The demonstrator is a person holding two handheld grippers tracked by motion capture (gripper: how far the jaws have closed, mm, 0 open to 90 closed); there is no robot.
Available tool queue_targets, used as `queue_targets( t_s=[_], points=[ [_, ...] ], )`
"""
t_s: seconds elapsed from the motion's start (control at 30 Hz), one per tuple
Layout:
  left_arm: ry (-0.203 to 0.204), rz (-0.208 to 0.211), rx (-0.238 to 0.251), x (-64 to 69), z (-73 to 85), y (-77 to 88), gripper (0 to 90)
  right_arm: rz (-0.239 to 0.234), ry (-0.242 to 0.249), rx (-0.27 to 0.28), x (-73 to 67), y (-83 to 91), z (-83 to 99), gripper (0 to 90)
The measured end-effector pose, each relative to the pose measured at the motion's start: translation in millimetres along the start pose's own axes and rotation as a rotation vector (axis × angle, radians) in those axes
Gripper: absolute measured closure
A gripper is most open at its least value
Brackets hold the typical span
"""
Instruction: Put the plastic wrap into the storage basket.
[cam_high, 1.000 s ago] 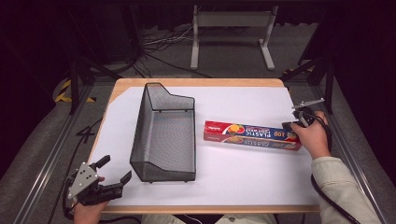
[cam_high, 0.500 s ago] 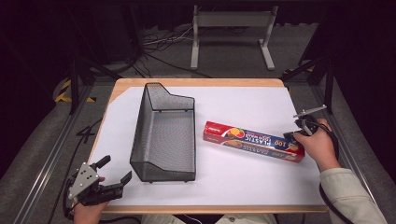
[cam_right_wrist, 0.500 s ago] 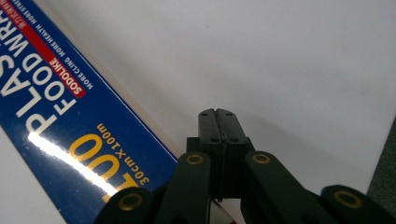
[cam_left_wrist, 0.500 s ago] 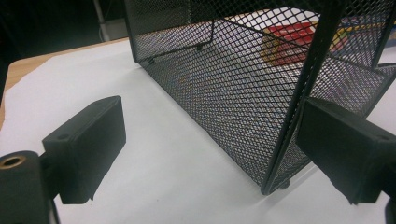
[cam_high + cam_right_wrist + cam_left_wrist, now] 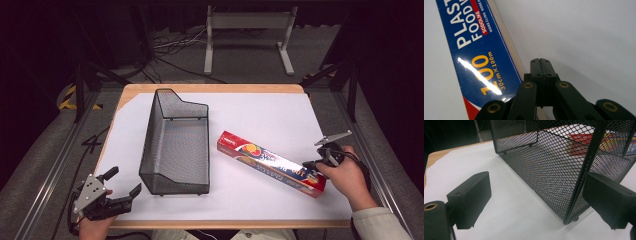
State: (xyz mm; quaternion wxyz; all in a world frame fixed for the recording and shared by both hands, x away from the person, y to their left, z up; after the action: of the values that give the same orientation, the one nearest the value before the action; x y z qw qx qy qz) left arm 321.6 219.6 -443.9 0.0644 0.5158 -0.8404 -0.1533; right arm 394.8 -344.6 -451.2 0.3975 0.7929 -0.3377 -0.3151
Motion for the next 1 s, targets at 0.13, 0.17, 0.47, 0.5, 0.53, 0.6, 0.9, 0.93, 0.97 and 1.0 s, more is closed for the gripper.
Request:
queue_targets(
  t_s=[0.13,0.17,0.47,0.5,0.53,0.6,0.9,0.93,0.97,1.0],
  points=[
    [0.0,0.001,0.002,0.4,-0.4,-1.2,9.3,0.029,0.025,-0.007,-3.9,0.5,3.4,90.0],
    [-0.001,0.002,0.002,0.5,-0.5,-1.4,9.3,0.04,0.034,-0.006,-3.8,1.0,2.8,86.4],
    [0.004,0.002,0.0,-1.1,0.4,-1.3,9.3,0.082,0.149,0.205,-9.4,18.9,-23.1,56.5],
    [0.004,0.002,0.0,-1.1,0.4,-1.3,9.3,0.082,0.149,0.205,-9.4,18.9,-23.1,56.5],
    [0.003,0.003,0.0,-0.9,0.5,-1.3,9.3,0.076,0.156,0.235,-12.1,21.2,-26.6,50.5],
    [0.002,0.0,0.001,-0.7,0.5,-1.3,9.3,0.086,0.176,0.306,-15.7,24.5,-35.0,30.6],
    [0.002,-0.002,0.002,-1.1,0.9,-1.1,9.0,-0.012,0.271,0.481,-47.4,38.1,-65.1,15.5],
    [0.004,-0.003,0.002,-1.0,0.8,-1.2,9.0,-0.039,0.278,0.512,-52.6,39.5,-69.3,13.8],
    [0.003,-0.002,0.003,-0.9,0.7,-1.4,9.0,-0.062,0.281,0.535,-56.8,40.3,-72.7,13.2],
    [0.002,-0.002,0.002,-0.7,0.7,-1.5,9.0,-0.076,0.287,0.549,-59.7,40.8,-74.9,13.1]
  ],
)
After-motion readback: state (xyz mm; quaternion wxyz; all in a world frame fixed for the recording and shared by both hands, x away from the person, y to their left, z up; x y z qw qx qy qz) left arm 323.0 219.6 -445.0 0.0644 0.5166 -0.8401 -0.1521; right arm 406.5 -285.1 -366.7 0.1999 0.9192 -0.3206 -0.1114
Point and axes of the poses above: each handheld gripper's, and its own axes: y roughly backward along the jaws, z roughly out of its underside, x roughly to its right, the point moved 7 cm from there along -y, roughly forward along the jaws, and after that the axes turned 8 degrees about -z, right-handed, at the moved point
